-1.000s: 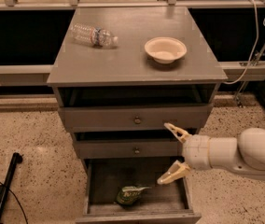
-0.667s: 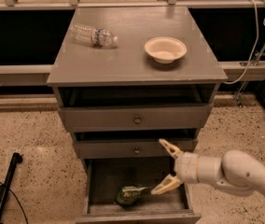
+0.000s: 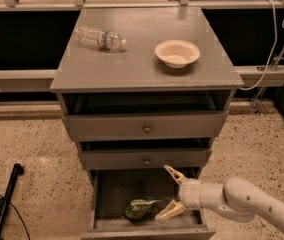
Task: Pick green jalapeno chip bag from bottom drawer and place on counter
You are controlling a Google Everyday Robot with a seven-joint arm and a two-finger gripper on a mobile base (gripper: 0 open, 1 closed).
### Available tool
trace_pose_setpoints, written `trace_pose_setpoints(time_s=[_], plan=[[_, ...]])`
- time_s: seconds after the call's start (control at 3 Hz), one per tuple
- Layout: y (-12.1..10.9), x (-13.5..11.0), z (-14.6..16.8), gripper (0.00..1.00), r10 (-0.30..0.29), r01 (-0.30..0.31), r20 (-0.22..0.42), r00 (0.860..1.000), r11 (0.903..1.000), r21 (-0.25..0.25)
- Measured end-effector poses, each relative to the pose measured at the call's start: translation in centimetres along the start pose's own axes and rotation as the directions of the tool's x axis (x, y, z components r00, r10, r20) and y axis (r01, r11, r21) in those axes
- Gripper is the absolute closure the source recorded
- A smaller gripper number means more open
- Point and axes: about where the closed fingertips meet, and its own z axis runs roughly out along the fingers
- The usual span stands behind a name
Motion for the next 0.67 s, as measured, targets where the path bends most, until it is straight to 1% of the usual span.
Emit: trace_pose_setpoints(time_s=[0.33, 0.67], plan=[[0.0, 1.4, 1.2, 0.00, 0.035, -0.035, -0.043, 0.998, 0.9994, -0.005], [0.0, 9.0, 5.0, 0.00, 0.043, -0.049, -0.204, 0.978, 0.9985, -0.024]])
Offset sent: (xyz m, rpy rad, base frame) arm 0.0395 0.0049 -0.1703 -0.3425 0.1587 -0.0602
